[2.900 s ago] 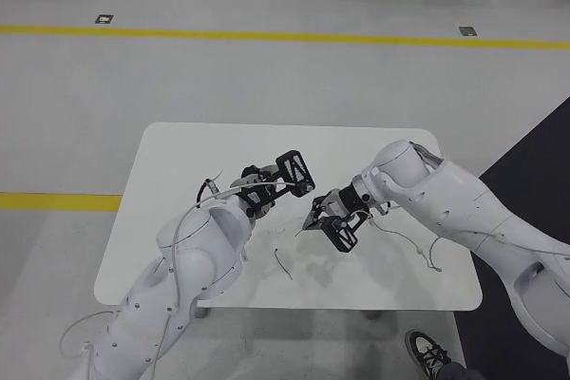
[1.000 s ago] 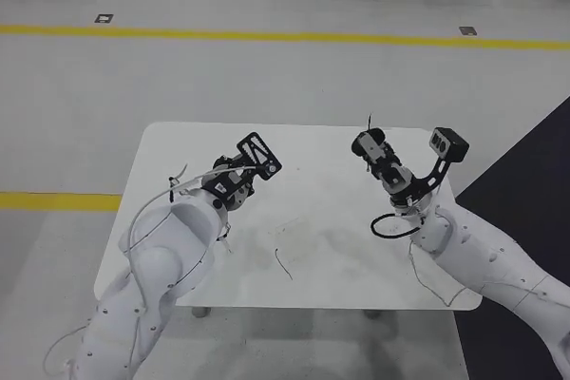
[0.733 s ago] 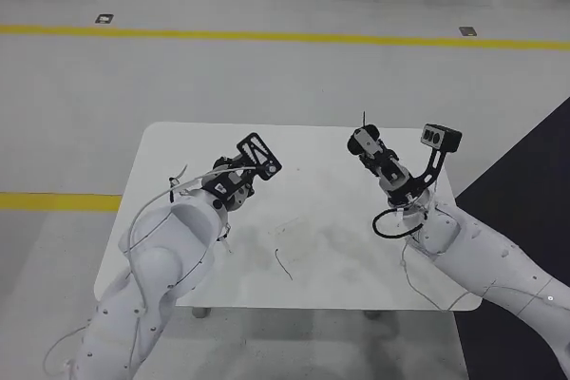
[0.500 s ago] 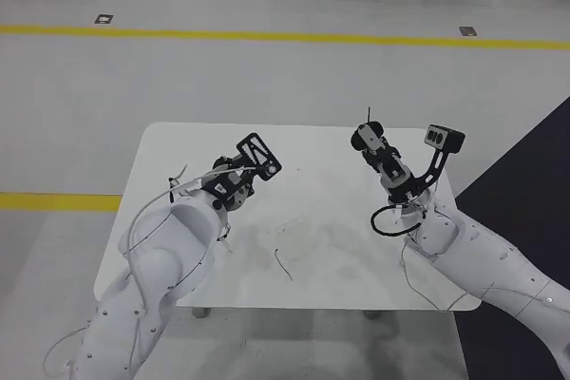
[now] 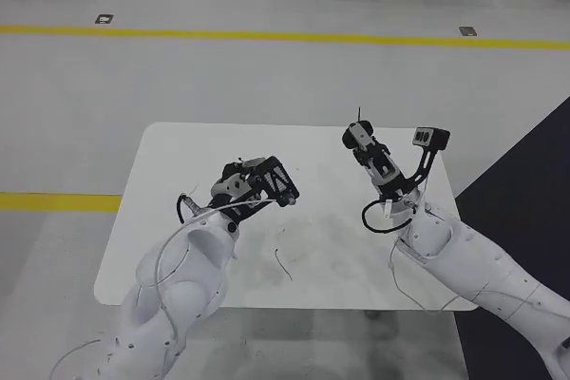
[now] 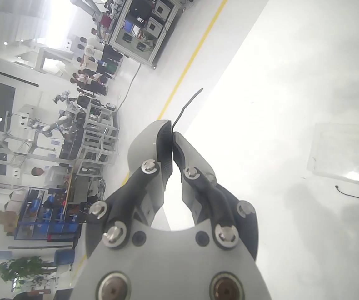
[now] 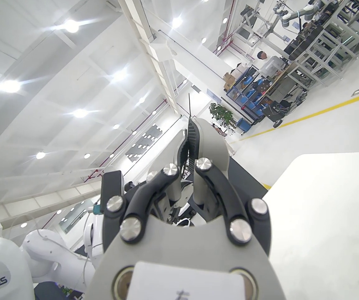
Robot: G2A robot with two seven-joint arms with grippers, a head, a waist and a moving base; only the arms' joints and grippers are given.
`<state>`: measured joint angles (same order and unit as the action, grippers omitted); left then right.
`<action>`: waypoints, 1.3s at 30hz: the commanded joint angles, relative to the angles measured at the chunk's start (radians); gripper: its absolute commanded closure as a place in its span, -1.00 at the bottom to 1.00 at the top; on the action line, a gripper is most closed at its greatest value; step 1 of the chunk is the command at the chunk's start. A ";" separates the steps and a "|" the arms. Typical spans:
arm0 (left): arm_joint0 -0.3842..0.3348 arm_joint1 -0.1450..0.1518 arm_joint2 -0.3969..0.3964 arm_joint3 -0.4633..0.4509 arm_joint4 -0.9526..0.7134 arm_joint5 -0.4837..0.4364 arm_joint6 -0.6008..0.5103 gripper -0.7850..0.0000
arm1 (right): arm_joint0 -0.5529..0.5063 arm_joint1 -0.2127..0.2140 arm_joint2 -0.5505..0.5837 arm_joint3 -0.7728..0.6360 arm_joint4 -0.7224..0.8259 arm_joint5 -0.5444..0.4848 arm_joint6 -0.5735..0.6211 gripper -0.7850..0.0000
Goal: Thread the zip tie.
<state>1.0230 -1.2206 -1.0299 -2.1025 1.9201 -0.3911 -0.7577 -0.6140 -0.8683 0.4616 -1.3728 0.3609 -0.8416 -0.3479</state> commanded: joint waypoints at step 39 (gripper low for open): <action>0.048 -0.051 0.092 0.012 0.226 -0.042 0.049 1.00 | -0.157 -0.061 0.293 0.025 -0.308 0.182 0.400 1.00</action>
<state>1.0699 -1.2711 -0.9398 -2.0913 2.1423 -0.4311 -0.7115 -0.7683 -0.9303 0.7508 -1.3451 0.0545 -0.6552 0.0457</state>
